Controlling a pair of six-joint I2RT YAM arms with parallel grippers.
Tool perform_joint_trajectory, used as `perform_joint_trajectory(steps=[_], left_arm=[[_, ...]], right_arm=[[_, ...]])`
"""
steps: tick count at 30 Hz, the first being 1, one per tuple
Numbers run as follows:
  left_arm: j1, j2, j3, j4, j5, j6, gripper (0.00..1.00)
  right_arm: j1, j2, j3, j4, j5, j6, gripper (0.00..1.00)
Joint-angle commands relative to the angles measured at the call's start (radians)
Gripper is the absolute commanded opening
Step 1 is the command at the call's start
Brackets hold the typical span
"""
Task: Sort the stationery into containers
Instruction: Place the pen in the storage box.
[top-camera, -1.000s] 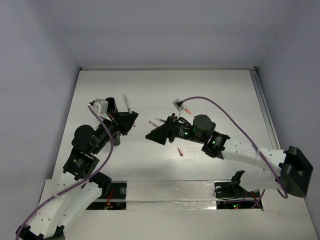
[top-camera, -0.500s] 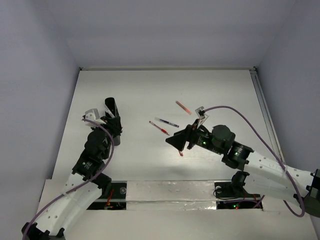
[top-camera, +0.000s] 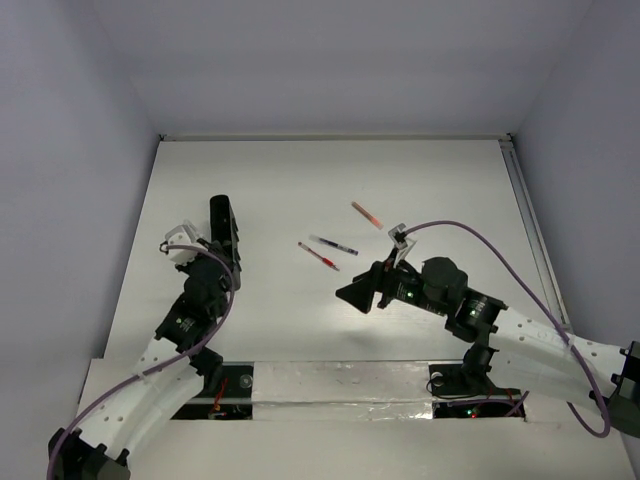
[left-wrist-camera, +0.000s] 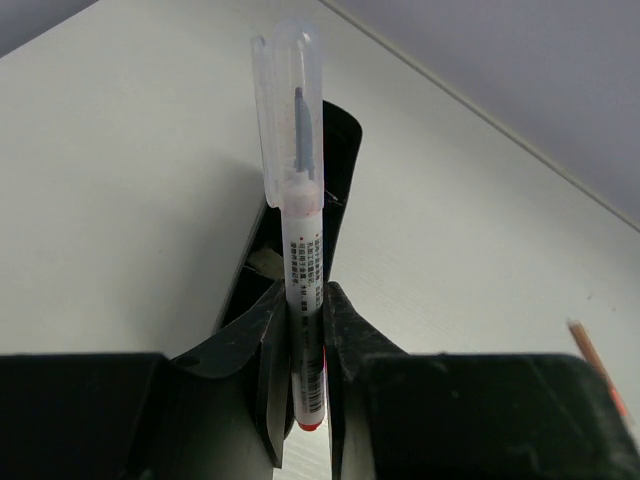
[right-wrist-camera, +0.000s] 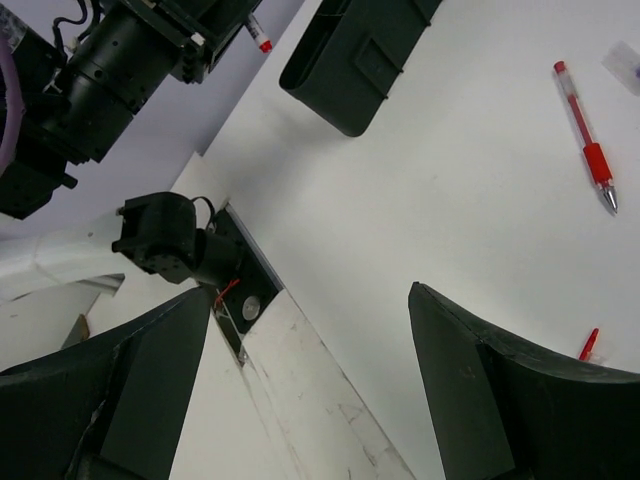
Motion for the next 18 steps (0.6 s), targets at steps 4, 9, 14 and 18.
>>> perform_joint_trajectory(steps=[4,9,14,18], left_arm=[[0.003,0.043,0.029,0.029,-0.082,-0.007,0.00],[0.003,0.165,0.080,-0.001,-0.088,-0.036,0.00],[0.003,0.215,0.111,-0.033,-0.074,-0.064,0.02],[0.003,0.184,0.106,-0.066,-0.056,-0.102,0.04]], right_arm=[[-0.004,-0.017,0.009,0.025,-0.007,-0.043,0.86],[-0.013,-0.018,0.025,0.023,-0.006,-0.055,0.86],[-0.013,-0.038,0.032,0.006,0.011,-0.070,0.86],[-0.022,-0.057,0.046,-0.014,0.025,-0.090,0.86]])
